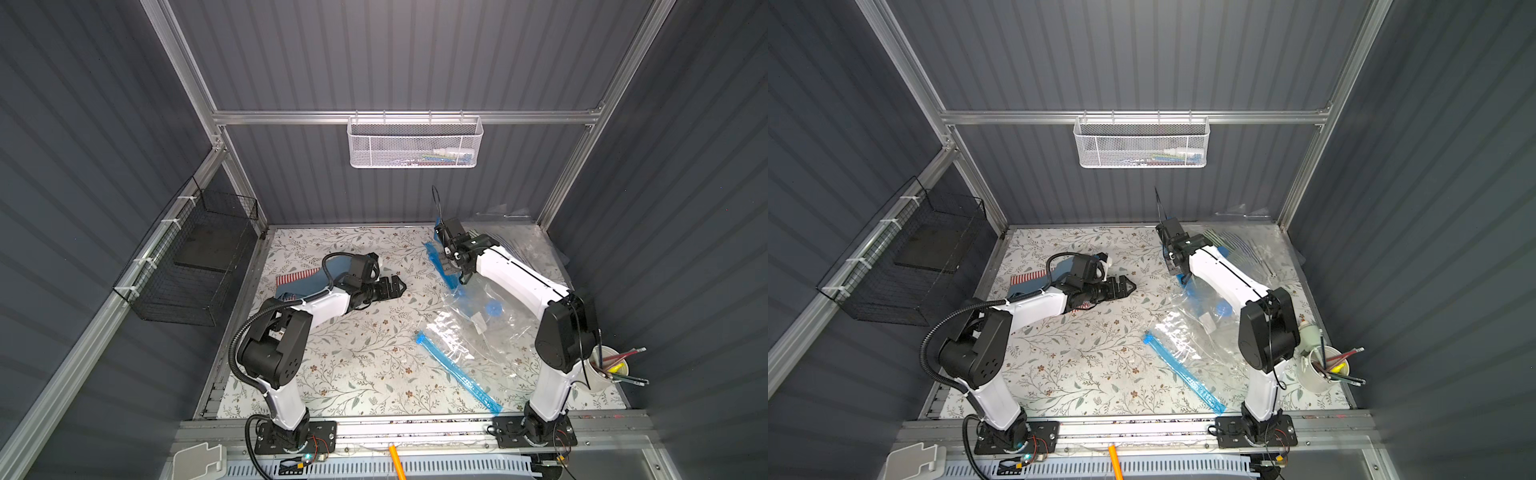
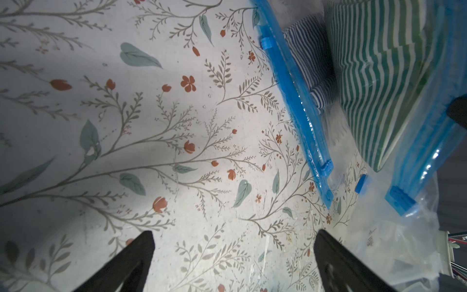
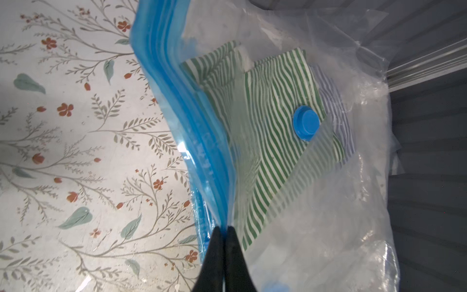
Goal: Take the tank top out of the vacuum bag
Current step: Move the vacuum bag to the vacuum bag, then move the vacuum bag to the center of the board.
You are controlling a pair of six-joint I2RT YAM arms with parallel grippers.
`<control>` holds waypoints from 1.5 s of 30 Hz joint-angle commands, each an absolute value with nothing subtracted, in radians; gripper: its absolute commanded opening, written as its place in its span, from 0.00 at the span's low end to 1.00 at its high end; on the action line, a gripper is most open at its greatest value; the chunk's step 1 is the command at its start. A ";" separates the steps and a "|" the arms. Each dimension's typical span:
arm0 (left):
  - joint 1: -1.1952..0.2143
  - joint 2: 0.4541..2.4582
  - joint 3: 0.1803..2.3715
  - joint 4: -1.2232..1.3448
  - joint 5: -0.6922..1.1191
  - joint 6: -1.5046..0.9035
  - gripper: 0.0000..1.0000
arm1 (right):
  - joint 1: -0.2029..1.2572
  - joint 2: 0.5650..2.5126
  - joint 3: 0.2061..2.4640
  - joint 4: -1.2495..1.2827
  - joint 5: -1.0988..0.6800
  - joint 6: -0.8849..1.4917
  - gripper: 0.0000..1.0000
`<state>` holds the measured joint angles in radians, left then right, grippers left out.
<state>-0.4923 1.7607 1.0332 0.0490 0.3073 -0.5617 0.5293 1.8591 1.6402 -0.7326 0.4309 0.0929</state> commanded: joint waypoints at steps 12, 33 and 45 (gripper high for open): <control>-0.495 1.642 0.951 0.011 0.256 -0.533 1.00 | 0.601 1.894 1.717 -0.813 0.257 0.151 0.00; -0.495 1.609 0.922 -0.001 0.242 -0.511 1.00 | 0.578 1.722 1.354 -0.878 0.471 0.445 0.94; -0.495 1.608 0.924 0.009 0.260 -0.483 1.00 | 0.448 1.523 0.990 -0.847 0.341 0.684 0.99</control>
<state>-0.4923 1.6283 0.9333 0.0017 0.2379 -0.5083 0.4522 1.5417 1.0218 -0.8318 0.3698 0.5964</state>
